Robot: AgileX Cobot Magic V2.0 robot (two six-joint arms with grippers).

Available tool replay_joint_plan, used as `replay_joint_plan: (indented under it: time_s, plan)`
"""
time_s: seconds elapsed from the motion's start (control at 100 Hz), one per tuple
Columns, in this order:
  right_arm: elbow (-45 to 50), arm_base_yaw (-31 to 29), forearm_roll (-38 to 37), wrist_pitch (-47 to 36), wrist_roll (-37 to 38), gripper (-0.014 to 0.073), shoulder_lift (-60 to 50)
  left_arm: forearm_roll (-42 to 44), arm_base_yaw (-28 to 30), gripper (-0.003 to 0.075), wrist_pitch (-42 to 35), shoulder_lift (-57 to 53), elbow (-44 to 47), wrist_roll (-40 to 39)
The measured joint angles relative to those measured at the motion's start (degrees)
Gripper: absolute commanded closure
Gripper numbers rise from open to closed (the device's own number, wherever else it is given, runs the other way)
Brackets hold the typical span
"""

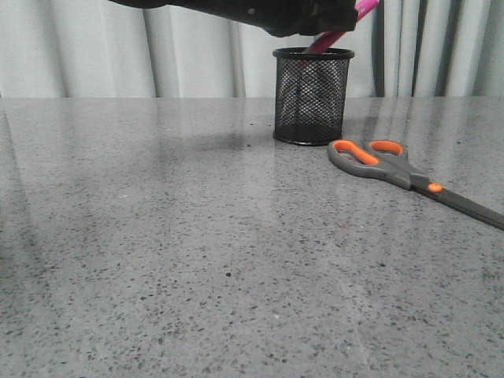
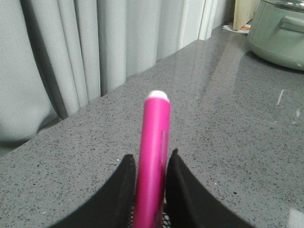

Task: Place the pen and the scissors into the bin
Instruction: 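Lift the pink marker with the left gripper over the mesh cup, then lower the marker into the mesh cup and open the left gripper, then lower the right gripper onto the scissors' handles and close on them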

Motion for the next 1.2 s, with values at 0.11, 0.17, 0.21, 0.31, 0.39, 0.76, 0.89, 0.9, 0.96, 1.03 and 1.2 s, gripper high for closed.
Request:
replay_joint_plan:
  time_s: [0.11,0.17,0.21,0.31,0.39,0.76,0.89,0.9,0.96,1.03,1.2]
  plan:
    - [0.0,0.0,0.0,0.1,0.0,0.0161,0.0,-0.4,0.0,0.0288,0.3,0.0,0.0,0.0]
    - [0.0,0.0,0.0,0.1,0.0,0.0161,0.0,-0.9,0.0,0.0287,0.4,0.0,0.0,0.1]
    - [0.0,0.0,0.0,0.1,0.0,0.0161,0.0,-1.2,0.2,0.0297,0.8,0.0,0.0,0.1]
    - [0.0,0.0,0.0,0.1,0.0,0.0161,0.0,-1.2,1.5,0.0337,3.2,-1.2,-0.1,0.1]
    - [0.0,0.0,0.0,0.0,0.0,0.0161,0.0,-0.7,3.2,0.0421,5.2,-3.6,-0.2,0.0]
    - [0.0,0.0,1.0,-3.2,0.0,0.0161,0.0,26.1,14.3,0.0740,13.9,-21.2,-0.8,-20.1]
    - [0.0,0.0,3.0,-5.5,0.0,0.0161,0.0,35.3,17.1,0.0740,15.3,-26.8,0.6,-27.6]
    - [0.0,0.0,3.1,-5.6,0.0,0.0161,0.0,35.6,17.4,0.0740,15.3,-27.1,0.9,-28.0]
    - [0.0,0.0,3.7,-6.8,0.0,0.0161,0.0,37.6,18.5,0.0740,14.2,-31.0,4.2,-31.0]
    - [0.0,0.0,4.6,-7.6,0.0,0.0161,0.0,38.6,19.6,0.0740,10.7,-36.8,11.0,-32.8]
    - [0.0,0.0,5.2,-7.9,-1.6,0.0161,0.0,38.5,20.9,0.0740,-3.3,-52.6,31.2,-34.0]
